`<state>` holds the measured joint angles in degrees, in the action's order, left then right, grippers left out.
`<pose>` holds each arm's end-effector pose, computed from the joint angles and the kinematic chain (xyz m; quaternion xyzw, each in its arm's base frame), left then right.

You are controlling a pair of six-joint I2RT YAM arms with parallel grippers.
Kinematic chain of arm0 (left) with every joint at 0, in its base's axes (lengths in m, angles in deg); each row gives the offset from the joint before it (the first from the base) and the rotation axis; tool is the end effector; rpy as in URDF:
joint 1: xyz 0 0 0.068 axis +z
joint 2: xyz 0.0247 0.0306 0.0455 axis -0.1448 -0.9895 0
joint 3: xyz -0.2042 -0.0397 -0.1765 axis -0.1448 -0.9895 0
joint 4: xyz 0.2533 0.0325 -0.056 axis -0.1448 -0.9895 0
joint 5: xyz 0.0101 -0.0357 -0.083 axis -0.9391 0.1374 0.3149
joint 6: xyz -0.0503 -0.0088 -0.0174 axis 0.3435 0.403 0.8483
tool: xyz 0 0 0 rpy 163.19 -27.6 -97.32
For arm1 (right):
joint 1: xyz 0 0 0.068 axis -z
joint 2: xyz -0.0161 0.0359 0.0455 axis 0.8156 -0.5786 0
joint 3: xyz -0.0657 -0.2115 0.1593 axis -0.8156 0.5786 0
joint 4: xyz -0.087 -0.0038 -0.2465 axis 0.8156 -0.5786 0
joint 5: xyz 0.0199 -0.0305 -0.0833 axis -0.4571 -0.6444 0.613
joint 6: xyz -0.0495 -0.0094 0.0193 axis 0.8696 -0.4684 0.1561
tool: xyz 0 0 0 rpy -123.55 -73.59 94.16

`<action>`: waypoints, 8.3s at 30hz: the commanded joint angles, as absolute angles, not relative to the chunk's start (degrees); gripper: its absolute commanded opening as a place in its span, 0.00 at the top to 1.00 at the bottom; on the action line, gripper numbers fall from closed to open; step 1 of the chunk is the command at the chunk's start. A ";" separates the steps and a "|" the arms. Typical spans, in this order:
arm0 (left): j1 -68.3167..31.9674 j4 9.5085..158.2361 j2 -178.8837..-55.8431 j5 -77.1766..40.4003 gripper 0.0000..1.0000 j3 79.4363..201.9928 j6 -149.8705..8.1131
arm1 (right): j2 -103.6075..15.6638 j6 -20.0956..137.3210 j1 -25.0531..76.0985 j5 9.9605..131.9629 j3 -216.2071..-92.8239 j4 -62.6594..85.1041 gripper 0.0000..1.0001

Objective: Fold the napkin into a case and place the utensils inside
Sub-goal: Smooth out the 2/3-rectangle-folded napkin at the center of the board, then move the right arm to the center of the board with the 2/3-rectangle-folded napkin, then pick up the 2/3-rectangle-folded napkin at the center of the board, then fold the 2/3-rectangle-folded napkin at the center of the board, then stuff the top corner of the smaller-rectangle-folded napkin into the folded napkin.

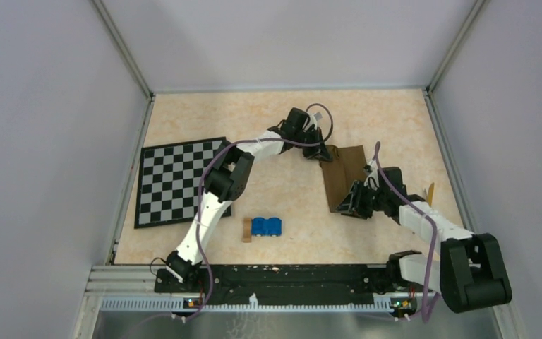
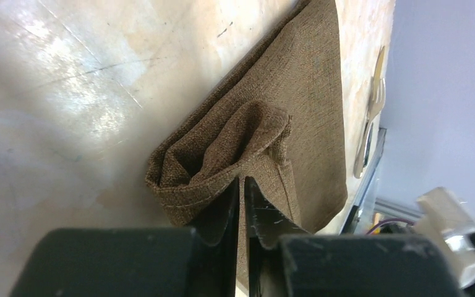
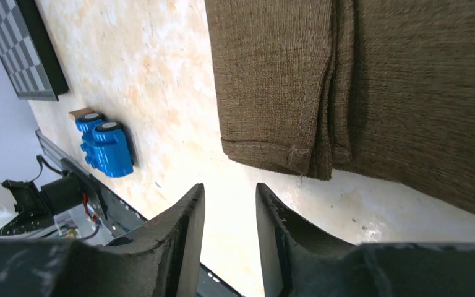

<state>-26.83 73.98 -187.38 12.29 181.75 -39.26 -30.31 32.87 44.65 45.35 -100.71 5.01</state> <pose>0.4404 -0.3376 0.1181 0.0805 0.8623 -0.4859 0.1180 0.1899 0.0533 0.1420 0.0870 0.9076 0.3644 0.1895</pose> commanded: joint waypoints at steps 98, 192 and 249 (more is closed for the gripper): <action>-54.76 48.06 -161.55 -24.82 0.78 166.33 -51.95 | -56.61 20.70 59.07 35.27 -107.18 43.49 1.00; -26.49 89.85 -157.22 -2.58 0.73 133.37 -44.21 | -67.79 8.49 32.06 66.70 -129.39 30.36 1.00; -30.33 89.85 -160.37 -6.81 0.82 134.02 -41.09 | -57.56 30.45 38.82 56.52 -135.25 16.44 0.41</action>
